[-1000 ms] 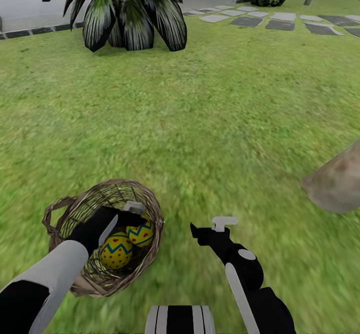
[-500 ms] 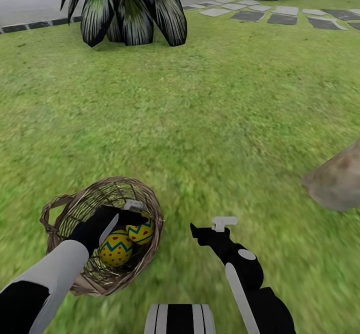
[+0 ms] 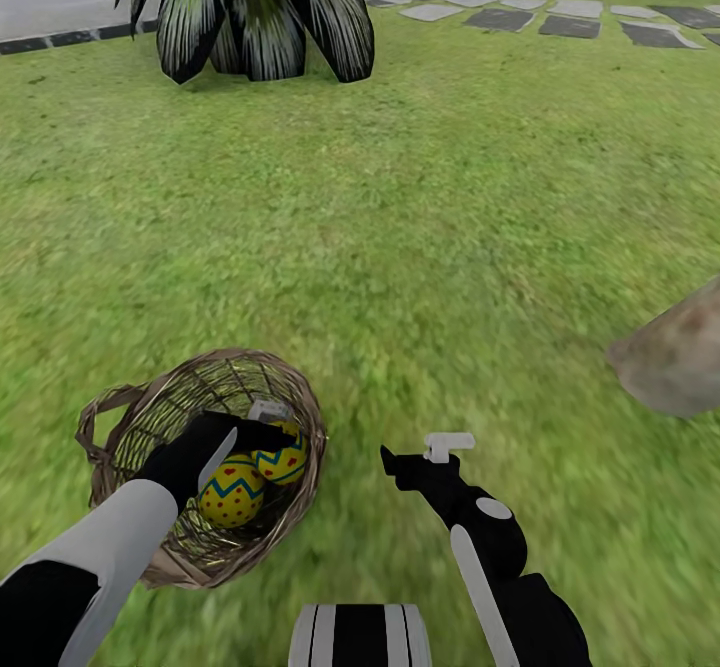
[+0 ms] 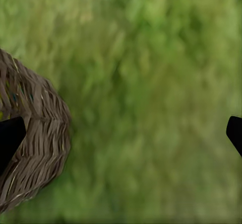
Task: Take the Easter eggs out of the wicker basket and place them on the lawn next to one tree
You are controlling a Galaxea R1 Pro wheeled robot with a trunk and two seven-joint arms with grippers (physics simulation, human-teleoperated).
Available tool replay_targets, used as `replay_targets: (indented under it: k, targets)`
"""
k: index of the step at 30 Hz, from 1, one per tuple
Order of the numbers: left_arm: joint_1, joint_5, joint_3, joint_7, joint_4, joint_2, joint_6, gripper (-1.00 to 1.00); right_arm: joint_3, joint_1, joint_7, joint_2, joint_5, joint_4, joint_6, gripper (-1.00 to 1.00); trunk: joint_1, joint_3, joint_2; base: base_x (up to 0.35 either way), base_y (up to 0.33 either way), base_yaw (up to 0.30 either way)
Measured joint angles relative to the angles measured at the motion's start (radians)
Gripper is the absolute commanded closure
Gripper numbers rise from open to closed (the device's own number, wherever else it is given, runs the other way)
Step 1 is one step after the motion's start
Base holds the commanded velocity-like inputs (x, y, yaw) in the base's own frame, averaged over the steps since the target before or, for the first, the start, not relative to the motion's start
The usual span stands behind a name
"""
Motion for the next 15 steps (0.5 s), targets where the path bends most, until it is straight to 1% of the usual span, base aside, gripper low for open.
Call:
replay_targets:
  k: [4, 7, 15]
  targets:
    - [0.0, 0.0, 0.0, 0.0, 0.001, 0.0, 0.0, -1.0, 0.0, 0.0, 0.0, 0.0, 0.0, 0.0, 0.0, -1.0, 0.0, 0.0, 0.0, 0.0, 0.0, 0.0]
    - [-0.001, -0.005, 0.001, 0.001, 0.001, 0.0, -0.002, -1.0, 0.0, 0.0, 0.0, 0.0, 0.0, 0.0, 0.0, -1.0, 0.001, -0.011, -0.001, 0.0, 0.0, 0.0]
    - [-0.001, -0.003, 0.0, -0.001, 0.002, 0.0, 0.01, -1.0, 0.0, 0.0, 0.0, 0.0, 0.0, 0.0, 0.0, -1.0, 0.001, -0.012, -0.001, 0.0, 0.0, 0.0]
